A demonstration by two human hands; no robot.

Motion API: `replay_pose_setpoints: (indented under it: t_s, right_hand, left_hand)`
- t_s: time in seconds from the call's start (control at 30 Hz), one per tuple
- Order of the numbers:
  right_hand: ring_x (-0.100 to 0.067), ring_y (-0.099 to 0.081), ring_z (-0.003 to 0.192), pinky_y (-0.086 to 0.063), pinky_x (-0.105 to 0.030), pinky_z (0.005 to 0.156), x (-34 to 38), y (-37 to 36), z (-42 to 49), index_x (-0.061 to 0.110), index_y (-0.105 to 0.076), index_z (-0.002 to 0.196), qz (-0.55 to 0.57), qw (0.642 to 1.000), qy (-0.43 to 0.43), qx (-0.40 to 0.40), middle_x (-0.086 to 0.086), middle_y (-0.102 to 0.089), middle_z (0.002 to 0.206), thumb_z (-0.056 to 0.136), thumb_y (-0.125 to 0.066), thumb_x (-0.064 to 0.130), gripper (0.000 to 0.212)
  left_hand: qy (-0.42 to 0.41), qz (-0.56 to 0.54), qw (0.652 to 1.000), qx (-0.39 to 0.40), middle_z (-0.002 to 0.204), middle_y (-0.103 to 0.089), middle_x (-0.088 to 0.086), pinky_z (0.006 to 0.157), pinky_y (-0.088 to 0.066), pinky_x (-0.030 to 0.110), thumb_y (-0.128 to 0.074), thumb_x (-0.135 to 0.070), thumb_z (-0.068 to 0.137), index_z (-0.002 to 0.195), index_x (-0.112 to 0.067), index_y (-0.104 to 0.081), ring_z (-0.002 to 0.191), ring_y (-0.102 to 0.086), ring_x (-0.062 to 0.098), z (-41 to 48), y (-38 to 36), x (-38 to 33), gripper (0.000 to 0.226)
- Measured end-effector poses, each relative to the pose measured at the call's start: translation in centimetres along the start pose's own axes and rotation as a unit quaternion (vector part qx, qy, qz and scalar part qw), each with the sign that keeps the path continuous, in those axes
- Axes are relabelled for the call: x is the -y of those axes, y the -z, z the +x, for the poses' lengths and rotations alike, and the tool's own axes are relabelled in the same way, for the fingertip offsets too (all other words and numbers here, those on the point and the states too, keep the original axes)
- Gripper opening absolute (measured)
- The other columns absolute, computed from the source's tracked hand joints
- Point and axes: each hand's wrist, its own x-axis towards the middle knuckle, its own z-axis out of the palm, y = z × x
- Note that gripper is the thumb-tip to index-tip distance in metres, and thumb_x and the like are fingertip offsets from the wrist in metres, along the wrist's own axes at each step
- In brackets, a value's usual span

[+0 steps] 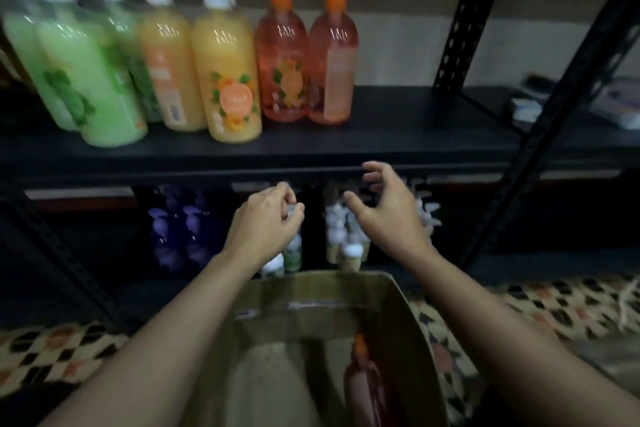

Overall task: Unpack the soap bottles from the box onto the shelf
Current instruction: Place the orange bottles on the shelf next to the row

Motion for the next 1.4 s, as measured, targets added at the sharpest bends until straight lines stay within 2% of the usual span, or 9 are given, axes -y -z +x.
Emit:
replay_pose_setpoints:
  t_s: [0.1,0.2,0.33,0.47,0.6,0.77,1.03,1.27,1.4]
  right_hand:
    - [-0.013,-0.053,0.114,-0.047,-0.030,0.094,-4.6,-2.1,-4.5,0.024,-0.045,0.134,-0.021,0.996,-0.059,0.056,0.003,-0.055,0.125,0.089,-0.068,0.036,0.052]
    - [-0.015,-0.055,0.114,-0.044,-0.026,0.094,-8.9,-4.3,-8.0,0.024,-0.048,0.131,-0.049,0.982,-0.149,0.105,0.002,-0.057,0.123,0.086,-0.069,0.036,0.051]
    - [-0.023,-0.055,0.121,-0.042,-0.027,0.096,-14.8,-8.1,-11.4,0.021,-0.047,0.135,-0.046,0.919,-0.332,0.210,-0.006,-0.057,0.132,0.085,-0.070,0.036,0.057]
    - [-0.033,-0.050,0.127,-0.041,-0.032,0.097,-19.4,-11.6,-13.7,0.009,-0.038,0.141,-0.073,0.855,-0.428,0.283,-0.017,-0.051,0.138,0.087,-0.065,0.040,0.068]
    - [-0.036,-0.043,0.130,-0.037,-0.039,0.105,-22.9,-14.8,-16.2,0.022,-0.029,0.150,-0.136,0.804,-0.486,0.314,-0.016,-0.038,0.142,0.093,-0.054,0.045,0.067]
    - [-0.029,-0.044,0.130,-0.042,-0.038,0.104,-25.6,-17.4,-18.2,0.014,-0.037,0.142,-0.155,0.758,-0.599,0.205,-0.012,-0.042,0.142,0.088,-0.065,0.048,0.069]
    - [-0.034,-0.035,0.139,-0.039,-0.047,0.111,-27.6,-19.6,-20.4,0.009,-0.014,0.153,-0.078,0.774,-0.596,0.197,-0.014,-0.032,0.152,0.060,-0.093,0.034,0.124]
    - [-0.026,-0.065,0.108,-0.055,-0.037,0.090,-29.3,-18.5,-21.4,0.010,-0.062,0.122,0.054,0.777,-0.595,0.196,-0.007,-0.067,0.116,0.053,-0.096,0.017,0.077]
    - [-0.024,-0.064,0.104,-0.053,-0.028,0.078,-29.2,-17.3,-20.4,0.005,-0.063,0.119,0.059,0.791,-0.563,0.231,-0.007,-0.067,0.114,0.064,-0.089,0.011,0.061]
  left_hand:
    - [0.003,0.019,0.989,0.150,0.089,-0.057,-0.012,0.068,-0.042,0.032,-0.054,-0.046,0.093,0.107,-0.028,-0.051,0.085,-0.056,0.013,-2.5,-4.9,0.0,0.023]
    - [0.007,0.045,0.967,0.253,0.130,-0.051,-0.004,0.089,-0.048,0.038,-0.053,-0.050,0.093,0.136,-0.022,-0.043,0.115,-0.053,0.018,-4.2,-8.9,0.8,0.051]
    - [0.005,0.099,0.934,0.344,0.157,-0.026,0.005,0.110,-0.032,0.043,-0.048,-0.055,0.095,0.153,-0.019,-0.021,0.142,-0.031,0.026,-5.0,-13.7,2.5,0.074]
    - [-0.019,0.157,0.923,0.350,0.145,-0.045,0.008,0.105,-0.036,0.043,-0.053,-0.062,0.089,0.146,-0.019,-0.036,0.131,-0.044,0.028,-4.7,-17.0,3.7,0.073]
    - [-0.052,0.195,0.924,0.325,0.101,-0.067,0.008,0.067,-0.043,0.034,-0.064,-0.063,0.080,0.106,-0.023,-0.064,0.095,-0.063,0.029,-3.3,-18.4,4.5,0.047]
    - [-0.049,0.177,0.932,0.313,0.095,-0.069,0.008,0.066,-0.034,0.031,-0.071,-0.056,0.078,0.099,-0.028,-0.070,0.095,-0.062,0.029,-2.6,-20.0,5.7,0.035]
    - [-0.049,0.200,0.930,0.305,0.101,-0.068,0.011,0.068,-0.033,0.032,-0.068,-0.057,0.082,0.109,-0.027,-0.069,0.101,-0.061,0.032,-3.1,-20.9,6.1,0.040]
    - [-0.058,0.203,0.930,0.301,0.100,-0.068,0.011,0.070,-0.033,0.032,-0.068,-0.057,0.081,0.108,-0.026,-0.068,0.100,-0.061,0.032,-3.5,-21.1,6.4,0.041]
    - [-0.067,0.194,0.931,0.301,0.095,-0.068,0.009,0.068,-0.035,0.032,-0.068,-0.056,0.081,0.104,-0.025,-0.068,0.096,-0.062,0.031,-3.7,-21.1,6.5,0.038]
